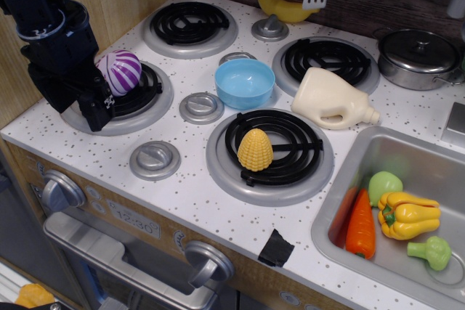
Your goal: Put corn into bowl
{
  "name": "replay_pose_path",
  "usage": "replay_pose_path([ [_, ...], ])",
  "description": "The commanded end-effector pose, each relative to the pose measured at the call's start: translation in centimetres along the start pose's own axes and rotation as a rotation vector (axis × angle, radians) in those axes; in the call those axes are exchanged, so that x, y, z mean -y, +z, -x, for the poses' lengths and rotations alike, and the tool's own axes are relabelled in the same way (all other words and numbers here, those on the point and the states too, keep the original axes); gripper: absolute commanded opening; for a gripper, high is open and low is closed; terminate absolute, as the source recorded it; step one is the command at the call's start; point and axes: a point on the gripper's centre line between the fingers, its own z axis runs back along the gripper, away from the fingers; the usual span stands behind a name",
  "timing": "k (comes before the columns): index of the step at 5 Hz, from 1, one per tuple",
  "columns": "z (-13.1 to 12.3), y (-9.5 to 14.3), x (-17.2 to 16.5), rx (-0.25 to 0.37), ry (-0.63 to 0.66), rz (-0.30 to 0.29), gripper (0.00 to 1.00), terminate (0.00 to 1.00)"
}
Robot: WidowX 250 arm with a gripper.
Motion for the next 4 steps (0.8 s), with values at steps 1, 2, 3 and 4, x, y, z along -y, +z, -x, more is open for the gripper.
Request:
replay_pose_path([
  [1, 0.0, 0.0, 0.0, 0.000, 0.000, 0.000, 1.00, 0.00],
  [2, -1.5, 0.3, 4.5, 0.032, 0.069, -0.028, 1.00, 0.00],
  [3, -2.5, 2.2, 7.8, 0.042, 0.072, -0.040, 1.00, 0.00],
  [4, -4.2, 4.3, 12.2, 0.052, 0.068, -0.028, 1.00, 0.00],
])
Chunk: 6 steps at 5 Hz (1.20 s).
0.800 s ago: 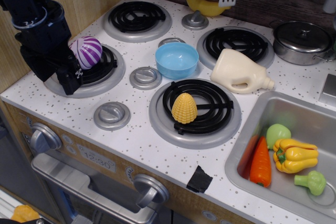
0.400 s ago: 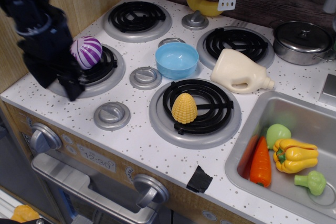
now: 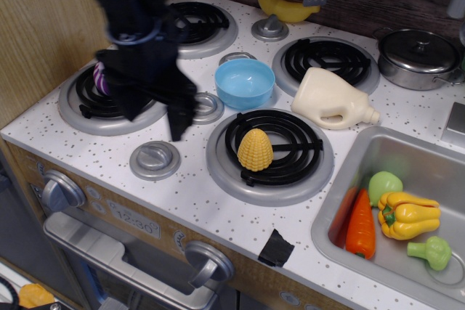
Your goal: Put corn into bowl
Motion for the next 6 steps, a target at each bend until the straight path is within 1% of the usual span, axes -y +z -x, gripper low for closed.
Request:
replay_pose_path([
  [1, -2.4, 2.3, 5.5, 0.075, 0.023, 0.035, 1.00, 0.00],
  [2, -2.9, 1.3, 7.7, 0.077, 0.066, 0.050, 1.00, 0.00],
  [3, -3.1, -0.6, 8.0, 0.104, 0.056, 0.067, 1.00, 0.00],
  [4, -3.6, -2.1, 8.1, 0.131, 0.057, 0.066, 1.00, 0.00],
  [5, -4.3, -2.7, 7.0, 0.137, 0.031, 0.033, 1.00, 0.00],
  [6, -5.0, -3.6, 6.5, 0.152, 0.027, 0.056, 1.00, 0.00],
])
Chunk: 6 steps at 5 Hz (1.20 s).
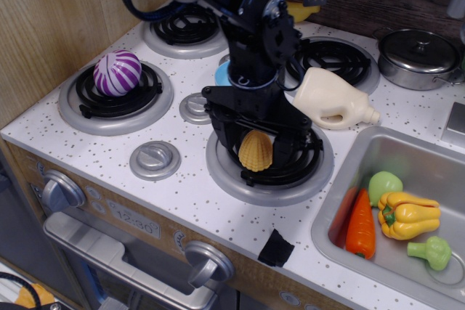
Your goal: Put corn into bowl
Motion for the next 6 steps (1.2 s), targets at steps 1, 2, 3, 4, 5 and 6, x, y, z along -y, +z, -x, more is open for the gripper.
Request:
replay_pose_path([
  [1, -1.6, -0.8, -0.4, 0.081, 0.009, 0.016, 0.00, 0.00],
  [2, -2.1, -0.1, -0.6, 0.098, 0.010, -0.018, 0.00, 0.00],
  [3, -4.6, 1.9, -1.4, 0.100, -0.004, -0.066, 0.00, 0.00],
  [4, -7.7, 3.4, -2.9, 0.137, -0.031, -0.128, 0.00, 0.00],
  [5, -10.4, 3.2, -4.6, 0.193, -0.078, -0.136, 0.00, 0.00],
  [6, -12.0, 1.6, -6.1, 0.307, -0.163, -0.198, 0.00, 0.00],
])
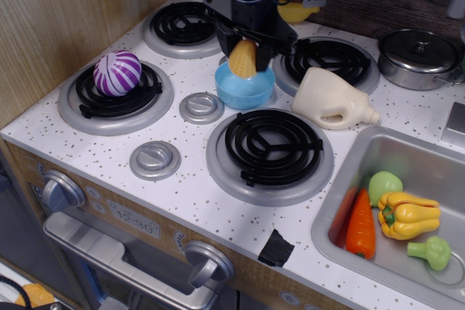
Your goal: Put corn into bowl
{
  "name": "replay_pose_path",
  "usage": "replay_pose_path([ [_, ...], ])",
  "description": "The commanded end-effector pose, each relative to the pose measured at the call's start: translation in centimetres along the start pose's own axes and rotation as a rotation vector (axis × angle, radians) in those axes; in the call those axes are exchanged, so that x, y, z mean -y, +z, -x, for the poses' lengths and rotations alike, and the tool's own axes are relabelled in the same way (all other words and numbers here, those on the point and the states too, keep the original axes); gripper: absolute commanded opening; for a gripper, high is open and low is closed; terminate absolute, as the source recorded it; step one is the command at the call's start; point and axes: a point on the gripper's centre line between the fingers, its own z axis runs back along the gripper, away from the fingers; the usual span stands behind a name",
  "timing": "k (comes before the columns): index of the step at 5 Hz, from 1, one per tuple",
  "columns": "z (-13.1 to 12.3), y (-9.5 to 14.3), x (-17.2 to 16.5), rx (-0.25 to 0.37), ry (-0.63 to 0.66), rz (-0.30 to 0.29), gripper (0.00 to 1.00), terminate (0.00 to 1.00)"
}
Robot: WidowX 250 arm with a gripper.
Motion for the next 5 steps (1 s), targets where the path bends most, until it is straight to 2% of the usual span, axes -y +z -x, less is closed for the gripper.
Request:
replay_pose_path([
  [1, -2.29, -2.15, -2.14, 0.157, -0.091, -0.021, 0.00, 0.00],
  [2, -2.97, -2.72, -2.06, 0.153, -0.047, 0.054, 1.00, 0.00],
  [4, -2.97, -2.72, -2.06, 0.153, -0.047, 0.054, 1.00, 0.00],
  [5, -2.97, -2.72, -2.06, 0.153, -0.047, 0.054, 1.00, 1.00],
])
